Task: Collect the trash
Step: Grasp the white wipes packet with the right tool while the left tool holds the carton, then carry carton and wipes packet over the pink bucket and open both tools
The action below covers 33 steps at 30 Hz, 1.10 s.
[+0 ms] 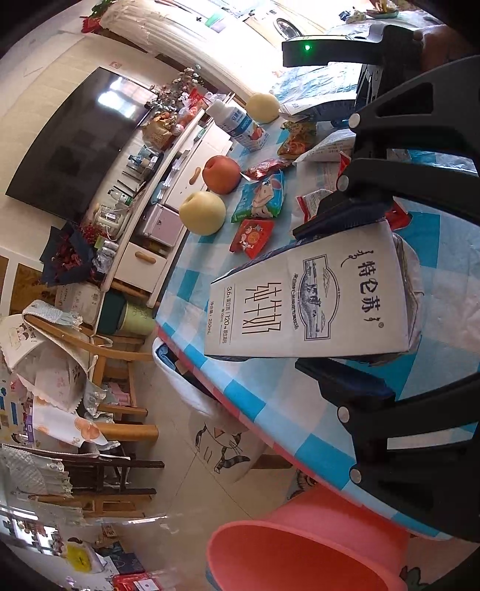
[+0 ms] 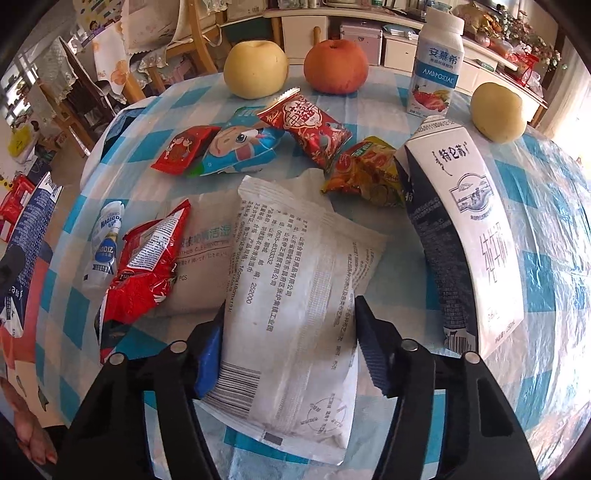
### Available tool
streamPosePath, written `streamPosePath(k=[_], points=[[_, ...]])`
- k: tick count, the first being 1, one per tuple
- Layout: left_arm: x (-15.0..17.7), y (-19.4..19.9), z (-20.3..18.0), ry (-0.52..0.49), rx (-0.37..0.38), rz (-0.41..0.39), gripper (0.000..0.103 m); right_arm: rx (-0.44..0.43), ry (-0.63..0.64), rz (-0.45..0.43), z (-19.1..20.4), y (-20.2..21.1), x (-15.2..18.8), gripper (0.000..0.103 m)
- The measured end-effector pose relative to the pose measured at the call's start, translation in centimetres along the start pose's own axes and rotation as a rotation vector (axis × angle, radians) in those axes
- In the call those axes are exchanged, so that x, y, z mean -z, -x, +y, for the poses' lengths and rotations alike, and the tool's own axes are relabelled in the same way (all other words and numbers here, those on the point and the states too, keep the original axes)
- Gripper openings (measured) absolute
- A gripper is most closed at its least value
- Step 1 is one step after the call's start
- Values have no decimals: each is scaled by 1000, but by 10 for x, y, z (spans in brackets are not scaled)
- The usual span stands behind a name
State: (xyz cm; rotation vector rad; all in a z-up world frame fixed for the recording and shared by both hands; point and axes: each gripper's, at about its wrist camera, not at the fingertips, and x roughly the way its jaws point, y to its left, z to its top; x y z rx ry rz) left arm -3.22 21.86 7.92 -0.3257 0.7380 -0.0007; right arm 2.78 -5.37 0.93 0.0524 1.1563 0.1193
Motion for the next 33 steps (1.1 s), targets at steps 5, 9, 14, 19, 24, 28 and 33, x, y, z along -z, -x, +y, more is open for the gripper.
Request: streamPosePath(k=[5, 9, 14, 19, 24, 28, 33], points=[[-4, 10, 7, 11, -11, -34, 65, -46, -56, -48, -7, 21, -1, 46], [-8, 18, 14, 32, -12, -53, 65, -80, -74, -113, -5, 45, -2, 42], [-13, 32, 22, 47, -37, -100, 65, -158, -92, -206, 7, 77, -4, 42], [-22, 50, 47, 112, -79, -149, 65, -352, -46, -305, 51, 118, -6, 42], [-33, 72, 98, 224, -197, -206, 65, -547, 84, -287, 137, 137, -9, 42], [-38, 85, 156, 365, -312, -215, 65, -652, 204, -223, 222, 140, -8, 42], [-35, 94, 222, 551, -427, -192, 65, -728, 283, -173, 316, 127, -10, 43]])
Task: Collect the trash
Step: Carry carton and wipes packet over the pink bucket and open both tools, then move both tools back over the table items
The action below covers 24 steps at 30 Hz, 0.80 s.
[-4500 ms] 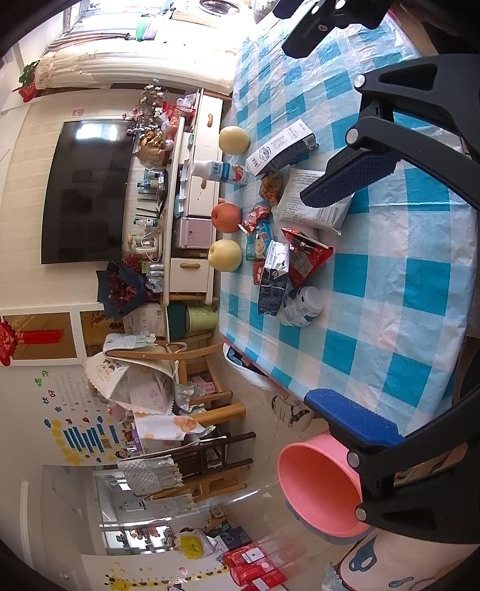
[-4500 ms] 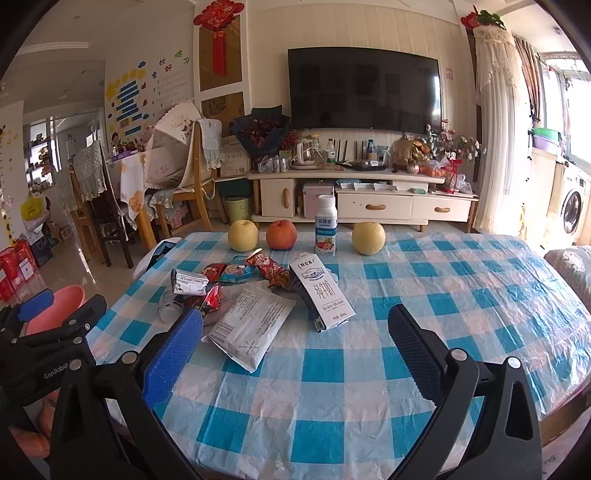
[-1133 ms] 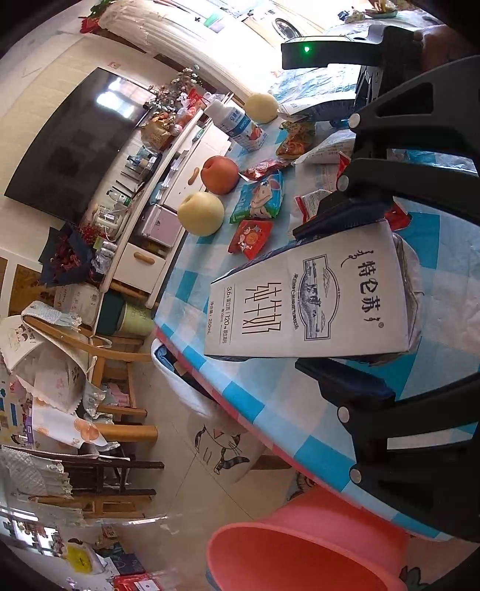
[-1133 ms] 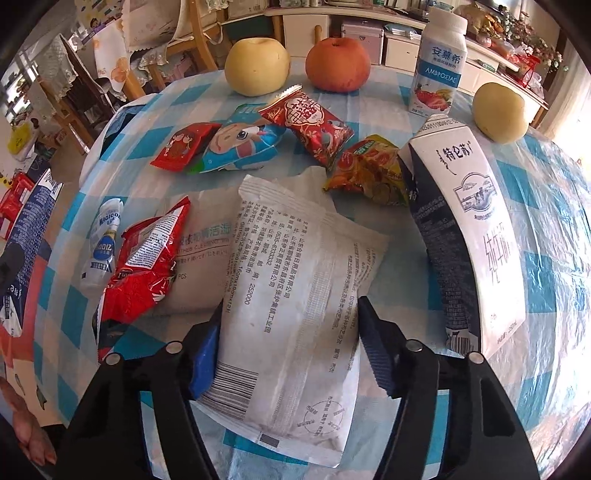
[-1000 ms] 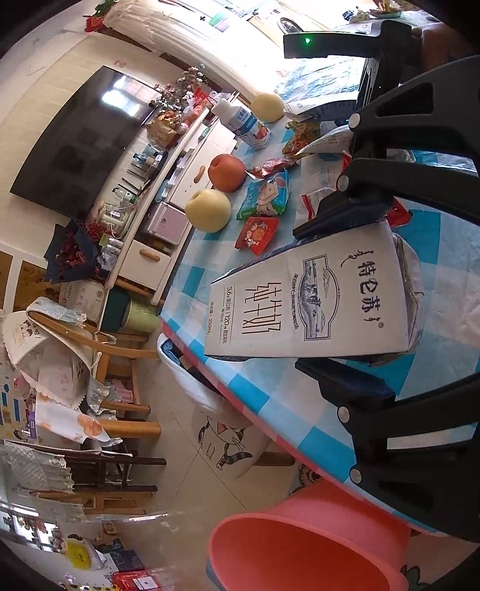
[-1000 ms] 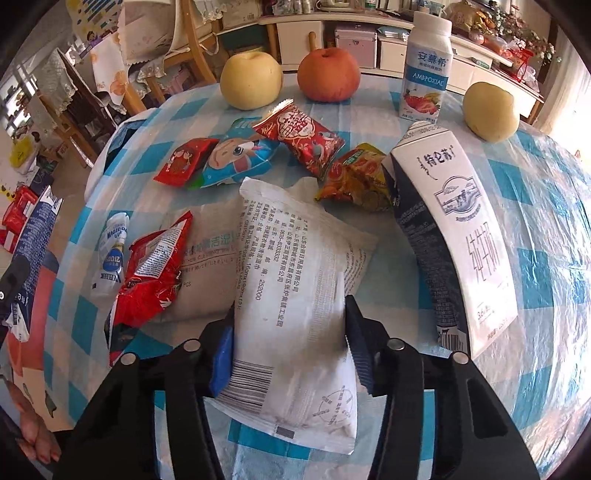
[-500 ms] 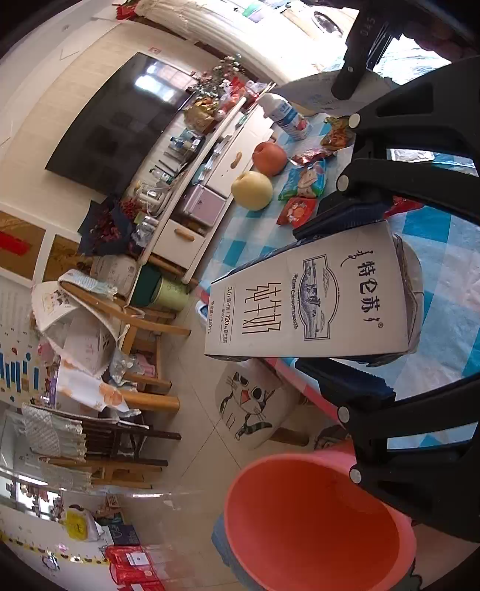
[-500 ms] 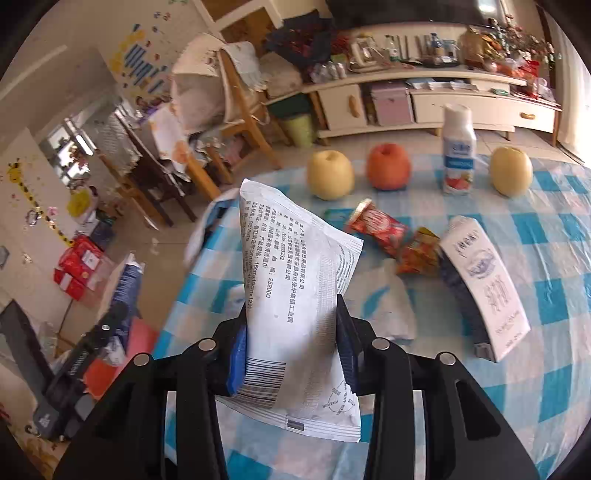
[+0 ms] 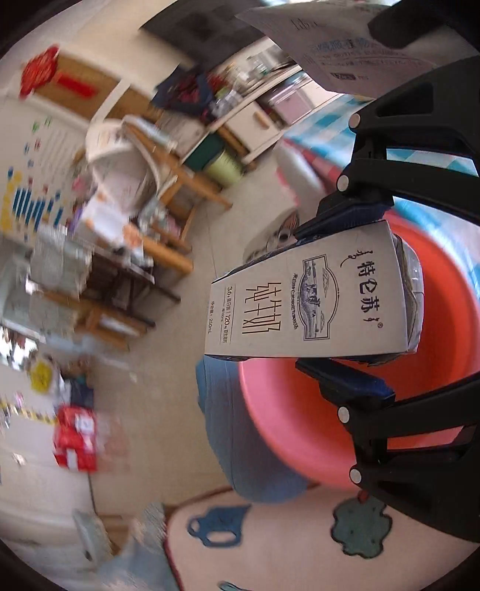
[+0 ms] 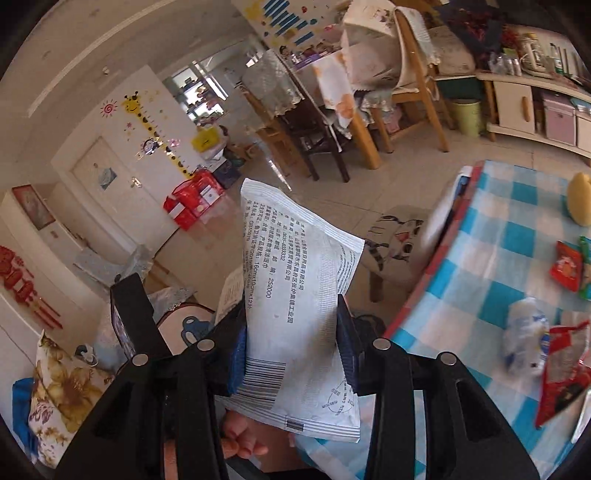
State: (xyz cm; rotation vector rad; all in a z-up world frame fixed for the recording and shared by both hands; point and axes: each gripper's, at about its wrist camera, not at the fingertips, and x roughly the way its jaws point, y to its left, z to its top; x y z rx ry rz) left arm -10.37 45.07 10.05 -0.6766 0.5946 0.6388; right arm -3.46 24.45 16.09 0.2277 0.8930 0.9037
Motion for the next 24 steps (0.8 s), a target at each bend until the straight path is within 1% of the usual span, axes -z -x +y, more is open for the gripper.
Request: streamPosePath(k=[3, 5, 7, 8, 9, 10, 11, 12, 14, 16, 18, 20, 24], points=[[-11, -12, 25, 67, -42, 26, 65, -39, -11, 47, 14, -43, -7, 45], [-16, -19, 33, 85, -49, 40, 65, -32, -9, 73, 21, -71, -8, 48], [-20, -24, 40, 100, -77, 34, 65, -34, -23, 110, 21, -93, -7, 51], [-22, -25, 41, 103, -83, 30, 65, -24, -42, 120, 19, -99, -5, 56], [-22, -26, 41, 100, -91, 25, 68, -17, -63, 125, 18, -100, -3, 64], [-21, -27, 41, 90, -103, 18, 71, -11, -79, 123, 16, -101, -2, 67], [-21, -27, 40, 79, -112, 11, 75, -4, -87, 115, 11, -97, 0, 73], [-21, -27, 40, 72, -117, 6, 76, 8, -93, 106, 6, -92, 1, 76], [-17, -22, 41, 62, -119, -19, 80, 37, -99, 86, -6, -76, 6, 77], [-15, -17, 39, 52, -105, -61, 81, 75, -97, 56, -17, -56, 11, 82], [-10, -10, 35, 36, -74, -106, 84, 119, -86, 15, -26, -33, 17, 87], [-7, 0, 26, 12, -42, -157, 85, 173, -70, -29, -37, -10, 24, 89], [5, 22, 3, -63, 50, -300, 90, 301, -27, -131, -56, 39, 38, 90]])
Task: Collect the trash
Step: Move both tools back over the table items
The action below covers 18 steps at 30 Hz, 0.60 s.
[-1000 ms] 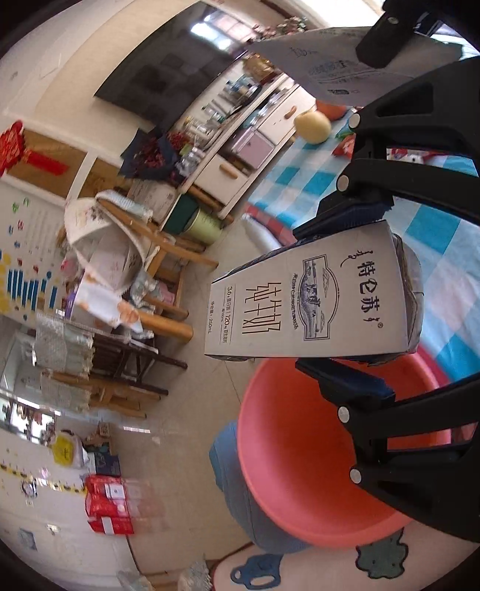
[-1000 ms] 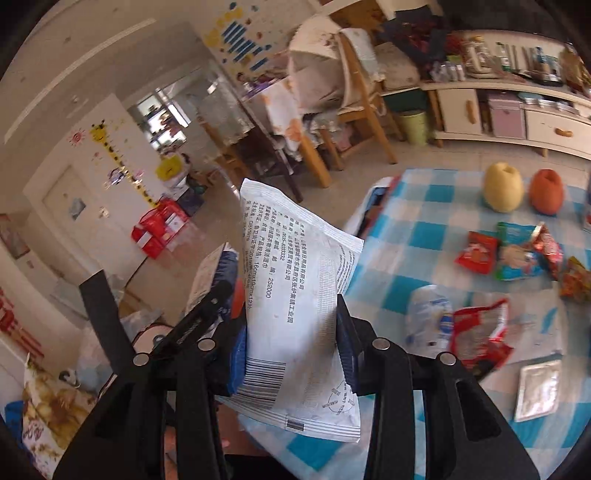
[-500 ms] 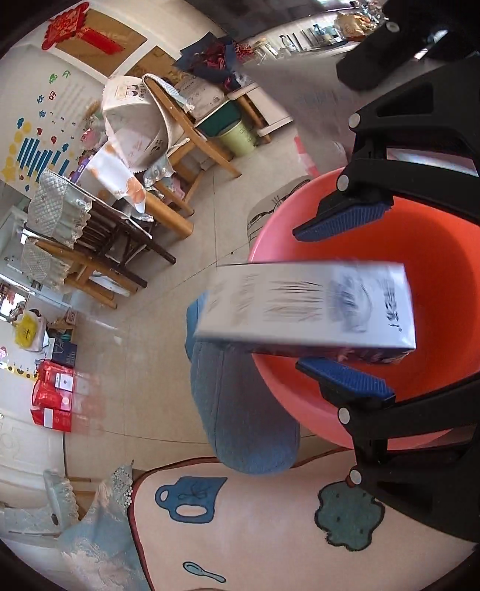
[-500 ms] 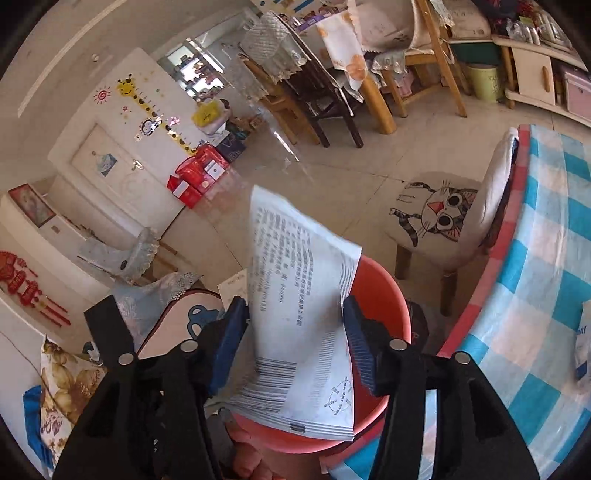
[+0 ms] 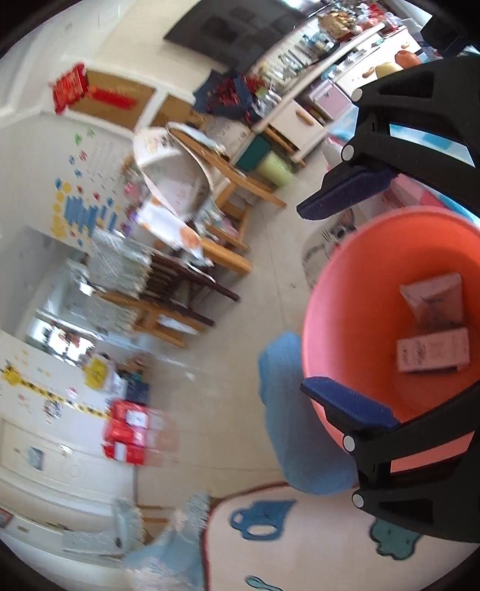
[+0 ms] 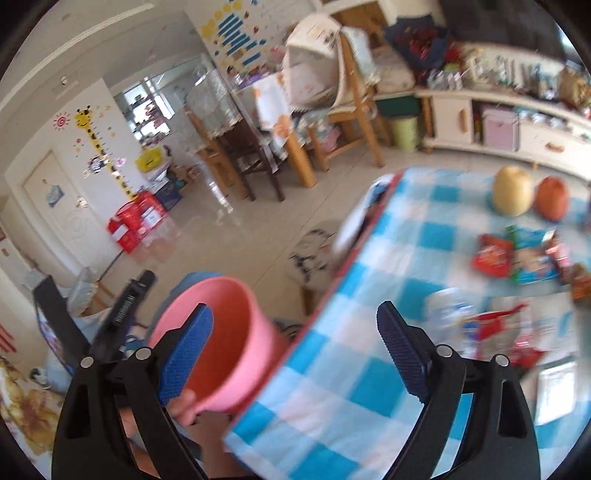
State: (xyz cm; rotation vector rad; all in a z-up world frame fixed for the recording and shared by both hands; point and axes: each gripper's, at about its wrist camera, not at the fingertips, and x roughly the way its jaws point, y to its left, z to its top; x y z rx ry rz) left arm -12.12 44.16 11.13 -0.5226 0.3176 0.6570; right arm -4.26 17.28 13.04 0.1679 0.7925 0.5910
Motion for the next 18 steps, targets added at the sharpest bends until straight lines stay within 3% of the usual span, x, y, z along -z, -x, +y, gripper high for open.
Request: streamPosePath(k=[3, 8, 13, 18], points=[[7, 13, -26, -68, 80, -53, 91, 102, 31, -92, -22, 38, 6, 92], [24, 26, -71, -187, 189, -53, 91, 202, 70, -244, -62, 85, 9, 98], [44, 30, -111, -318, 239, 10, 91, 343, 115, -342, -97, 123, 2, 98], [62, 34, -132, -327, 331, 109, 91, 431, 95, -417, -137, 161, -4, 98]])
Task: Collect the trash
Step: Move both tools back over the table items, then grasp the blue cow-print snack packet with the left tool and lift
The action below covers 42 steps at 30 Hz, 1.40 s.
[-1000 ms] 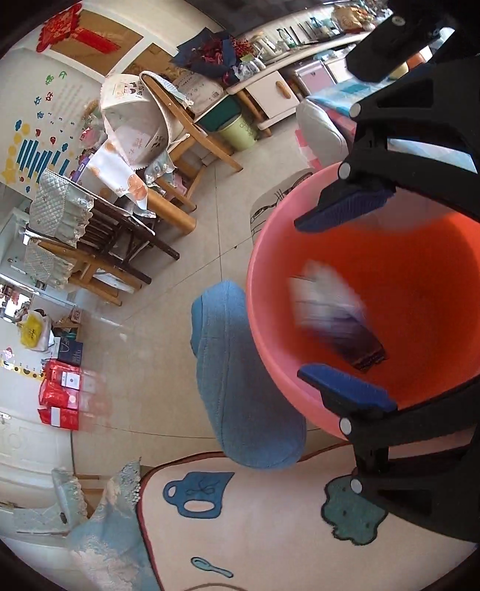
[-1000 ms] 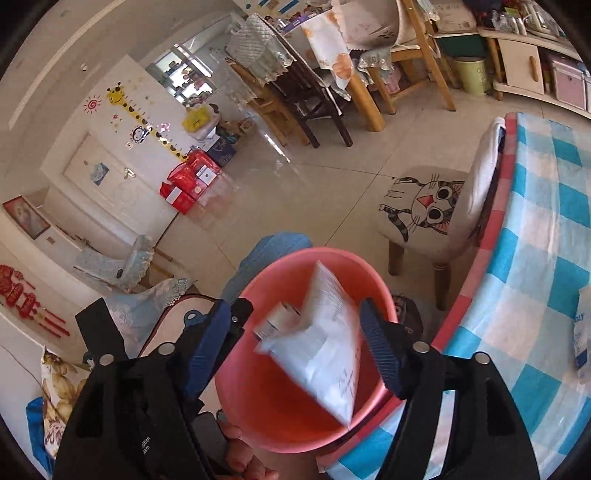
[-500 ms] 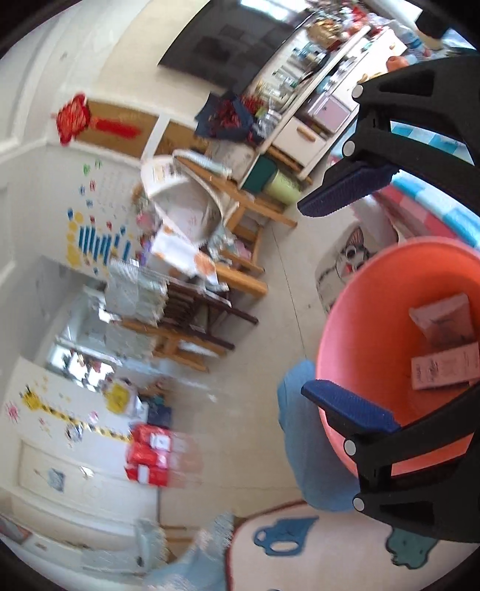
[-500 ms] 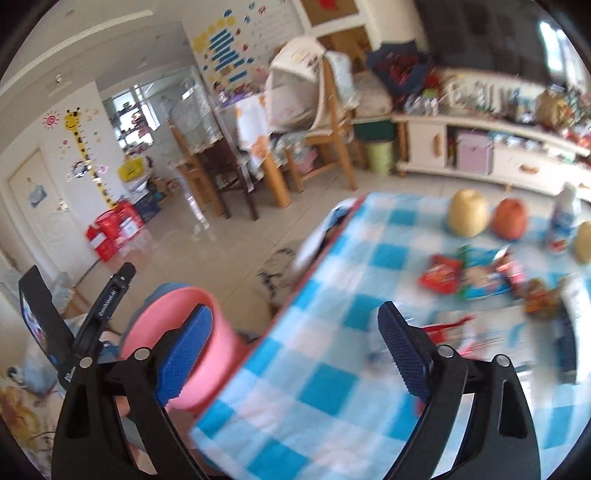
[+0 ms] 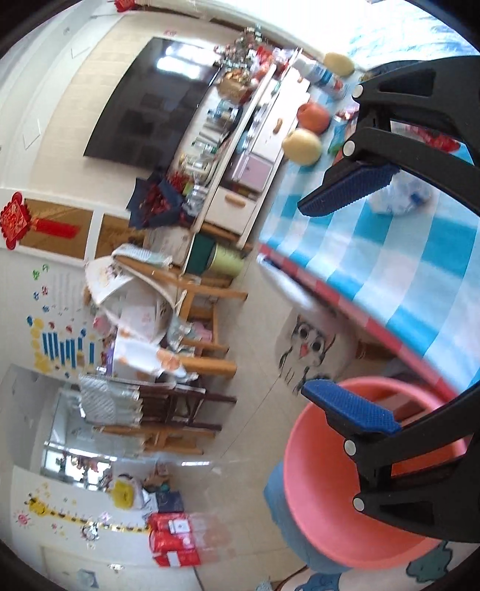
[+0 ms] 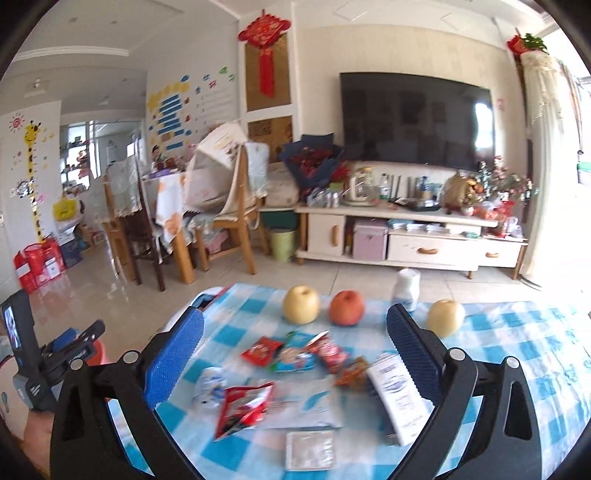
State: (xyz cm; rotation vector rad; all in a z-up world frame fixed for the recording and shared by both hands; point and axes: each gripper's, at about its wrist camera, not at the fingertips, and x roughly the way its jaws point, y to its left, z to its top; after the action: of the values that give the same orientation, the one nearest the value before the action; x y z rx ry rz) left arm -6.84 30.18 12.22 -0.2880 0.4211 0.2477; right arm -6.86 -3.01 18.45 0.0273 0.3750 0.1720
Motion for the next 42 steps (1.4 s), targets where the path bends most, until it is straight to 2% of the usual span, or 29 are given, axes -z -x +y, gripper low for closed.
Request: streamPosePath(k=[3, 7, 11, 14, 19, 21, 24, 27, 33, 38, 39, 41, 42], points=[[6, 0, -23, -74, 20, 26, 91, 48, -47, -13, -37, 2, 0, 98], [17, 5, -65, -209, 53, 60, 91, 30, -165, 35, -85, -4, 2, 98], [24, 1, -97, -282, 123, 95, 91, 30, -220, 88, -117, -11, 6, 98], [35, -12, -117, -314, 181, 157, 91, 46, -188, 138, -125, -21, 11, 98], [48, -39, -154, -371, 237, 206, 91, 102, -110, 186, -128, -37, 13, 98], [51, -54, -167, -370, 244, 240, 91, 113, -120, 203, -133, -44, 15, 98], [49, -68, -193, -383, 325, 263, 91, 104, -157, 245, -139, -56, 17, 98], [50, -91, -230, -462, 365, 323, 91, 106, -161, 269, -141, -64, 17, 98], [57, -156, -279, -528, 368, 509, 90, 146, -179, 324, -152, -74, 23, 98], [52, -177, -303, -504, 419, 523, 90, 128, -203, 338, -158, -74, 25, 98], [52, -184, -307, -504, 407, 531, 90, 124, -210, 343, -158, -74, 25, 98], [54, -204, -313, -496, 323, 565, 89, 108, -216, 344, -159, -74, 26, 98], [55, -214, -313, -472, 299, 586, 85, 108, -209, 348, -158, -74, 26, 98]])
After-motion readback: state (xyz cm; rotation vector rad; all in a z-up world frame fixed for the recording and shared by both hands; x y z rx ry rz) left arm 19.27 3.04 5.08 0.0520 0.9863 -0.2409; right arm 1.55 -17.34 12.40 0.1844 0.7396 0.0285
